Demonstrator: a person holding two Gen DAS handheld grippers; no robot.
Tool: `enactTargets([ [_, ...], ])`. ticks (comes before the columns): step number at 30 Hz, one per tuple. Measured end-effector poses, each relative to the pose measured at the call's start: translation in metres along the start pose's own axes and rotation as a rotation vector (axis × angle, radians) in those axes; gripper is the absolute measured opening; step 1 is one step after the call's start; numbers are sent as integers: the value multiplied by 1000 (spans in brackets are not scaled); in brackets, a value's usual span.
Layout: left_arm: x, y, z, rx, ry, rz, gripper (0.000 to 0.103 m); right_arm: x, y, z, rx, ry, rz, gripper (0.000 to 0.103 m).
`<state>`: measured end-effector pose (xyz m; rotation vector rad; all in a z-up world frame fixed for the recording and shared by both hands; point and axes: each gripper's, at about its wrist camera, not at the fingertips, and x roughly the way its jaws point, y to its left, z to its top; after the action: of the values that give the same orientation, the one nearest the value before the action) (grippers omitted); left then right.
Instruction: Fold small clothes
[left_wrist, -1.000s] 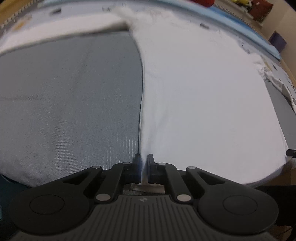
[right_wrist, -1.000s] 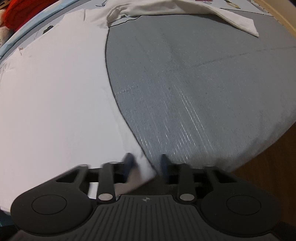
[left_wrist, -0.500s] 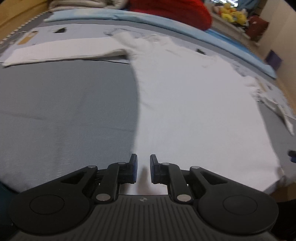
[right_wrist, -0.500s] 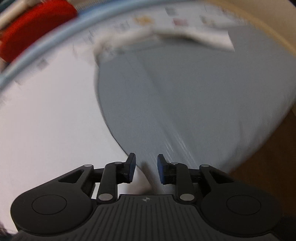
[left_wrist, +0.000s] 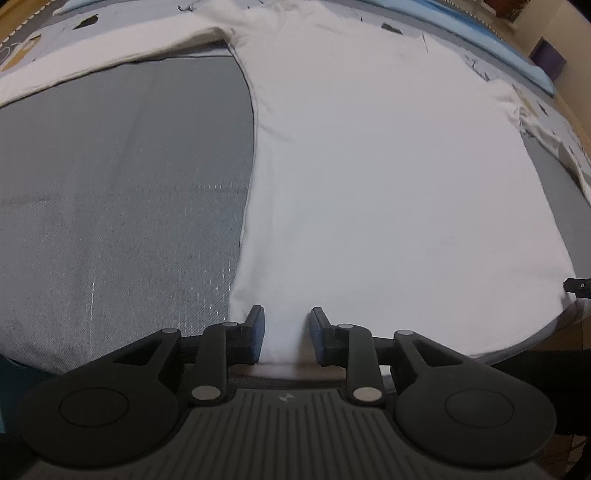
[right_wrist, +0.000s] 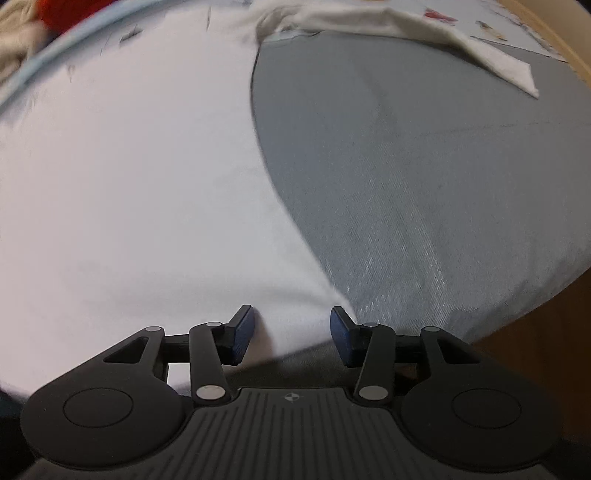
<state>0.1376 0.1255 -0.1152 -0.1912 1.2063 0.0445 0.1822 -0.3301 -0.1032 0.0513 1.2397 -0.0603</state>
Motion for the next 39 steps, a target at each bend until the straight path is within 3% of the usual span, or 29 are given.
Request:
enactTargets([
  [2,-12,1,2,-26,-58,-34,31,-11,9,1,-8,-50,10,48],
  [5,-31,3,4,-42,-159,-45,43,-47,7,16,35,-212,80,48],
  [11,-64,-17,11,-4,-382,30,58,-123,-11,50,-25,-605,178,52],
  [13,-74,-27,11,9,-450,52,68,-137,-13,60,-62,-695,172,57],
  [15,-80,-34,16,18,-505,78,68,-131,-24,69,-71,-743,160,57],
  [19,-112,-44,37,27,-582,114,70,-120,-31,80,32,-761,221,57],
  [22,-145,-49,58,6,-709,58,83,-109,-21,82,29,-758,195,57],
  [25,-158,-60,82,31,-799,57,84,-106,-13,81,39,-747,202,57],
  [31,-128,-66,137,84,-780,97,84,-99,-1,89,25,-717,173,57],
  [35,-91,-45,179,83,-745,138,84,-92,6,92,6,-690,142,57],
  [38,-59,-6,208,29,-692,177,77,-83,14,95,-40,-656,95,57],
  [39,-50,9,216,3,-668,194,69,-79,18,95,-60,-645,73,57],
])
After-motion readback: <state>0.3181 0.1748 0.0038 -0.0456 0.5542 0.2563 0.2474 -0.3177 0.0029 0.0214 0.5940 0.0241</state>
